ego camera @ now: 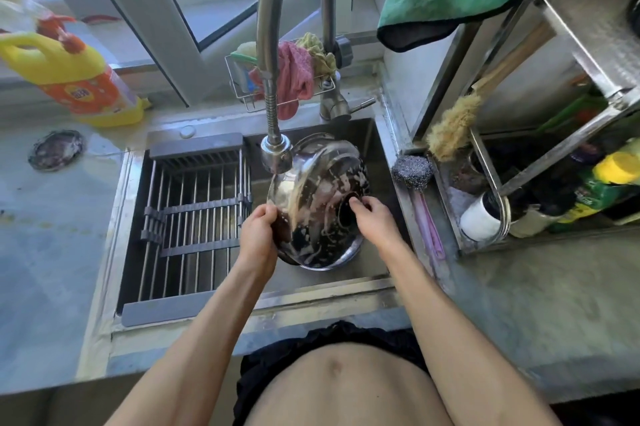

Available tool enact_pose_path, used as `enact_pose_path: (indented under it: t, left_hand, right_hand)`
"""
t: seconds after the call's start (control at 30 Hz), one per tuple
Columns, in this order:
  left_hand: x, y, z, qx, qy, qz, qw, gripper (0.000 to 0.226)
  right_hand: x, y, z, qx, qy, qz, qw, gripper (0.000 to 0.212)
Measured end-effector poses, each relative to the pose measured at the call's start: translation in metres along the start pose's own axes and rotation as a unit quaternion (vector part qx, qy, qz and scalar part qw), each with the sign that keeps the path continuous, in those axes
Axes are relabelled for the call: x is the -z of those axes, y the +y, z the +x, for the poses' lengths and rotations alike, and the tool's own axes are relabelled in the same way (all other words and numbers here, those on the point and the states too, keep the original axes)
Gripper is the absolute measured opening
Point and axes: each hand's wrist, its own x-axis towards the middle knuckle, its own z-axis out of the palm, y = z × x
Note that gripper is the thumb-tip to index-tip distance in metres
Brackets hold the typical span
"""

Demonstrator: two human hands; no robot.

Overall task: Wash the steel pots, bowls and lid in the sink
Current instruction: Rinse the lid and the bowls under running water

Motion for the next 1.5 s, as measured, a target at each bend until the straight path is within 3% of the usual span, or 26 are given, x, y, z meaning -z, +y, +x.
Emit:
enact_pose_path:
  t: [0.27,0.6,0.67,0.77,0.93,1.0,1.1,1.2,1.27,1.4,1.5]
  left_hand:
    - [0.020,-0.016,0.008,0.174,0.053,-0.194,0.964,0.037]
    - [0.046,0.005,0.007,0.128,0.127,-0.211,0.961,0.042]
    - [0.047,0.008,0.007,0.112,0.122,-0.214,0.963,0.048]
    - [0.046,0.005,0.010,0.091,0.109,-0.206,0.968,0.057]
    - [0.036,-0.001,0.005,0.063,0.079,-0.164,0.981,0.057]
    - [0.033,-0.003,0.001,0.072,0.052,-0.140,0.986,0.057]
    - [0.034,-0.003,-0.003,0.068,0.022,-0.091,0.993,0.052]
    - [0.037,0.008,0.003,0.049,0.008,-0.011,0.999,0.043]
    - [0.038,0.020,0.010,0.036,0.019,0.036,0.999,0.038]
    - [0.034,0.040,0.021,0.019,0.043,0.151,0.987,0.038]
    - [0.031,0.042,0.028,0.048,0.086,0.107,0.989,0.036]
  right_hand:
    - [-0.015,-0.019,0.011,0.072,0.008,-0.038,0.997,0.036]
    - [-0.050,-0.048,0.012,0.110,-0.059,-0.011,0.992,0.036]
    - [-0.053,-0.049,0.010,0.096,-0.066,0.031,0.993,0.032]
    - [-0.051,-0.050,0.008,0.036,-0.054,0.121,0.991,0.008]
    - [-0.039,-0.044,0.014,-0.124,-0.071,0.133,0.981,0.053]
    - [-0.036,-0.041,0.015,-0.148,-0.070,0.171,0.972,0.057]
    - [-0.036,-0.036,0.016,-0.148,-0.048,0.207,0.966,0.045]
    - [-0.033,-0.029,0.014,-0.125,-0.030,0.171,0.977,0.018]
    - [-0.032,-0.024,0.013,-0.091,-0.026,0.125,0.988,0.012]
    - [-0.034,-0.021,0.003,0.041,-0.023,-0.026,0.999,0.030]
    - [-0.031,-0.022,-0.002,0.140,-0.012,-0.091,0.986,0.044]
